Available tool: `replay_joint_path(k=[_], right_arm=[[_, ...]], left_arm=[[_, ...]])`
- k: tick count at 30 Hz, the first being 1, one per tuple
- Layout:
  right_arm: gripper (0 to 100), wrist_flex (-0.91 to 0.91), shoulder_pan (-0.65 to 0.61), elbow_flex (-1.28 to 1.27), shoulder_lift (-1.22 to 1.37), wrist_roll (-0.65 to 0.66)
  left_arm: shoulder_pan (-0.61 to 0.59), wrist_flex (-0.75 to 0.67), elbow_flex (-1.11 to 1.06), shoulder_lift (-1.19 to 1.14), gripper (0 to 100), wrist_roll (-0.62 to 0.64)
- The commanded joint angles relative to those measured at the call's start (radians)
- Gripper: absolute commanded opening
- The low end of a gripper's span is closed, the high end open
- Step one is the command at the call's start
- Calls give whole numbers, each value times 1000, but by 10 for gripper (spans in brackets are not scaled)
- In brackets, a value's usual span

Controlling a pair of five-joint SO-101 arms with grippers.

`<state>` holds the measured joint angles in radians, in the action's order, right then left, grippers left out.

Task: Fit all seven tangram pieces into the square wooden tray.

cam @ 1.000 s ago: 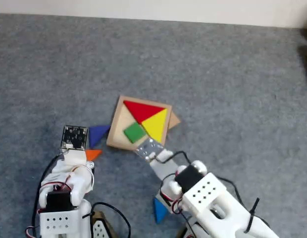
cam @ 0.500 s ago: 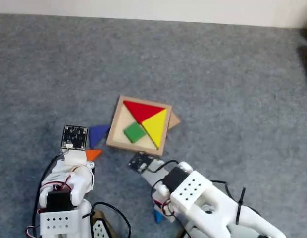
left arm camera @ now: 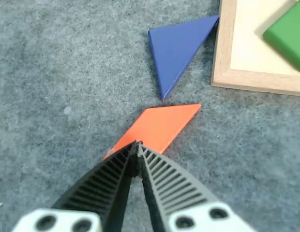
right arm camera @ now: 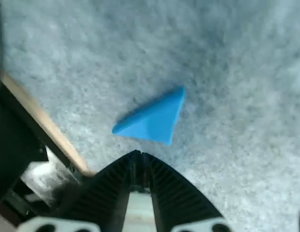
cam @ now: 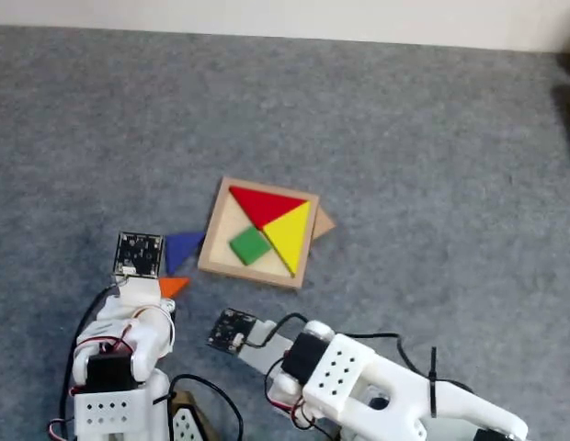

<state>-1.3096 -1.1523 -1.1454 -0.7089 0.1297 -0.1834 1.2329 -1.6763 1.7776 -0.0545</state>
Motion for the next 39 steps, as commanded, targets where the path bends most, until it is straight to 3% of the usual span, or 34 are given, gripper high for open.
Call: replay_joint_path(k=[1,13,19,23,29,35,39], right_arm=[[7,25,-22,38,4,-54],[7,117,-12,-28,5,-66],[7,120,79,-24,5,-66],[7,219,143,-31,5,-66],[5,259,157,-27,5,-66],[5,231,225,44,-15,-66],[5,44,214,157,-38,-64]], left_arm=[[8,2,-19,44,5,-8],[8,2,-19,44,5,-8],[8,2,-19,44,5,-8],[8,2,-19,44,5,-8],[8,2,-19,44,5,-8],[8,2,-19,44,5,-8],[8,2,-19,44,5,-8]])
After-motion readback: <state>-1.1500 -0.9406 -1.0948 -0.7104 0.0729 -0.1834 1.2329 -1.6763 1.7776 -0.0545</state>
